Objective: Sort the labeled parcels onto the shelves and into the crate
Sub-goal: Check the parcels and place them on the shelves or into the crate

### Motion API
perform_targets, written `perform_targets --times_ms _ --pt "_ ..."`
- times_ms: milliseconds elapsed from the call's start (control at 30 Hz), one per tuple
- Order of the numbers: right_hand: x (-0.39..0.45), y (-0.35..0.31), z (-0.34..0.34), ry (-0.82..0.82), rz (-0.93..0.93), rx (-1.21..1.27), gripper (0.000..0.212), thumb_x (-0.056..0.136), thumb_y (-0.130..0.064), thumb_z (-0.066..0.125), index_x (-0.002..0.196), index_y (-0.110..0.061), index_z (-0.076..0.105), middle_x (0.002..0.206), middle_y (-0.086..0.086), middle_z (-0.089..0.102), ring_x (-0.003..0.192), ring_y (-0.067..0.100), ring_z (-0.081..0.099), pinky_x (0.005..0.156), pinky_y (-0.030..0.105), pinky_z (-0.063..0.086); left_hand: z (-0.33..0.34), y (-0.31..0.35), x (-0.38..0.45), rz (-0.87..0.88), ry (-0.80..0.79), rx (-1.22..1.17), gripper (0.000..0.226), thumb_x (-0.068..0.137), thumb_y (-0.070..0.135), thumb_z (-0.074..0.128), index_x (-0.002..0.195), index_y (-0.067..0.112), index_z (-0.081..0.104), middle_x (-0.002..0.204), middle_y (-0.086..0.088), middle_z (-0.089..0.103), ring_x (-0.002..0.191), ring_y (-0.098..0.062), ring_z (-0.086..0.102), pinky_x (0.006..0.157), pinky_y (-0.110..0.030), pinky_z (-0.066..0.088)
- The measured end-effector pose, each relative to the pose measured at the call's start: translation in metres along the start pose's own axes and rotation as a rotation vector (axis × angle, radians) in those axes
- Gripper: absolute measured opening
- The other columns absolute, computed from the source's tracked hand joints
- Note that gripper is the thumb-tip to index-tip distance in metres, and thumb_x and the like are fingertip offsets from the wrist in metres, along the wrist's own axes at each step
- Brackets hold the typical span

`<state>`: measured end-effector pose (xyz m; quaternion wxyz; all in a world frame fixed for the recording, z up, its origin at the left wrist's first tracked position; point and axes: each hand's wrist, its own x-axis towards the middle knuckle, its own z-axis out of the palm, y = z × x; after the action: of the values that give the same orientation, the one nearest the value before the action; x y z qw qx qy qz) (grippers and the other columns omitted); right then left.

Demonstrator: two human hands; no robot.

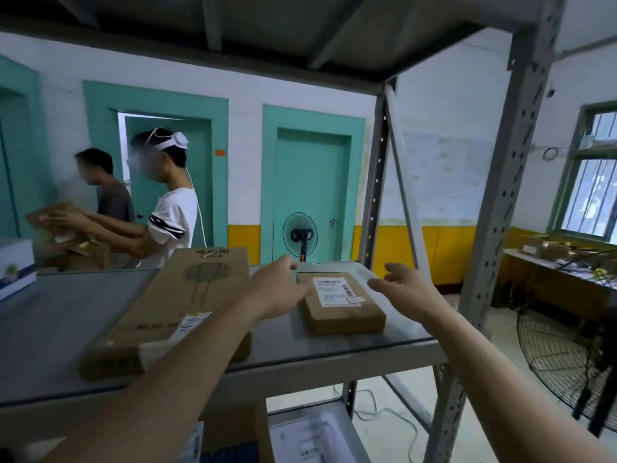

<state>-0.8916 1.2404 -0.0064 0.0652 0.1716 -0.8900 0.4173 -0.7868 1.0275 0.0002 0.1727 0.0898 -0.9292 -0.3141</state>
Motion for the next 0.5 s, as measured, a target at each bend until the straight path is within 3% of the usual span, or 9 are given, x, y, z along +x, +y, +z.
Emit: perform_targets --times_ms 167,233,367,500 --pt "0.030 0.032 0.001 -0.126 0.030 -0.034 0.076 0.092 -0.048 0.067 0.153 -0.017 0.035 0.147 0.008 0.054 0.129 0.026 0.054 0.103 0.043 0.045 0.034 0.011 0.021 -0.125 -0.024 0.051 0.050 0.095 0.042 0.059 0.135 0.014 0.047 0.103 0.006 0.048 0.082 -0.007 0.047 0.070 -0.024 0.044" --pt "0.040 0.042 0.007 -0.170 0.041 -0.038 0.078 0.091 -0.048 0.068 0.154 -0.017 0.034 0.146 0.008 0.055 0.128 0.026 0.055 0.103 0.043 0.046 0.046 0.012 0.026 -0.183 -0.033 0.076 0.043 0.095 0.041 0.060 0.129 0.016 0.052 0.103 0.007 0.052 0.077 -0.002 0.047 0.059 -0.020 0.038" --pt "0.056 0.056 0.016 -0.266 0.056 -0.088 0.077 0.084 -0.056 0.069 0.148 -0.021 0.044 0.136 0.004 0.062 0.118 0.022 0.060 0.102 0.046 0.051 0.066 0.010 0.034 -0.301 -0.042 0.113 0.022 0.094 0.042 0.061 0.100 0.021 0.058 0.099 0.001 0.063 0.079 -0.008 0.055 0.058 -0.023 0.038" --pt "0.067 0.060 0.023 -0.346 -0.009 -0.162 0.039 0.085 -0.060 0.062 0.100 -0.025 0.073 0.093 -0.005 0.075 0.088 0.013 0.070 0.089 0.041 0.059 0.073 0.009 0.036 -0.381 -0.024 0.044 0.030 0.094 0.046 0.060 0.104 0.018 0.064 0.097 0.000 0.064 0.087 -0.014 0.060 0.067 -0.028 0.044"
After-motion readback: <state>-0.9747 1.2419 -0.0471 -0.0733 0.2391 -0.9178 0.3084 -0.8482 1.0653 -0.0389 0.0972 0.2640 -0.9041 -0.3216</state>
